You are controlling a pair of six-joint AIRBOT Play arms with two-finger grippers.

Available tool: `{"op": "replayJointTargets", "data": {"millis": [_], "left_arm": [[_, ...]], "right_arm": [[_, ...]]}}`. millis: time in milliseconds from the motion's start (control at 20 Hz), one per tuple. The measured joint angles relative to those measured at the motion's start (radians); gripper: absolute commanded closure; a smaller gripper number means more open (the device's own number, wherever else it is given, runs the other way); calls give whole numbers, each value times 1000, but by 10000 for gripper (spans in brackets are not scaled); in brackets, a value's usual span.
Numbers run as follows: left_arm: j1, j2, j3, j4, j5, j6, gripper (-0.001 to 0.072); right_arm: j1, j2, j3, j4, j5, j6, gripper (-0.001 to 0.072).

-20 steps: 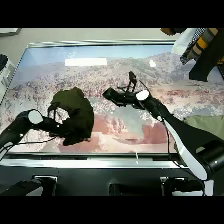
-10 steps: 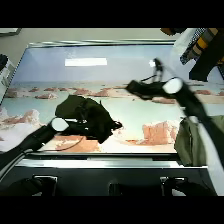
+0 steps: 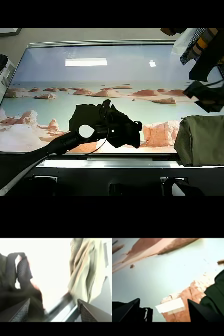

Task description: Fold the clothes and pants, and hang the long-sleeved shirts on hangers.

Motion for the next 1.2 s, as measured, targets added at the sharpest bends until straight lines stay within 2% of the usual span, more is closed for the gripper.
{"op": "replayJointTargets", "data": {"millis": [150, 350, 550, 750, 850, 1000, 1200], "left_arm": [[127, 41, 24, 38, -77, 9, 30], [444, 148, 36, 150, -314, 12, 29], [809, 227, 37, 264, -579, -23, 29], [1077, 255, 16, 332, -751, -45, 30], [1154, 260, -9, 351, -788, -48, 29], [1215, 263, -53, 367, -820, -47, 30], [1241, 264, -92, 380, -832, -46, 29]], "right_arm": [[-80, 14, -3, 43, 61, -69, 19], [-155, 21, -89, 206, 145, -214, 19], [-161, 32, -349, 449, 176, -292, 20], [-35, 68, -594, 567, 103, -328, 20], [75, 77, -651, 562, 34, -360, 19], [229, 83, -692, 472, -64, -389, 20], [310, 86, -708, 402, -106, -454, 20]]}}
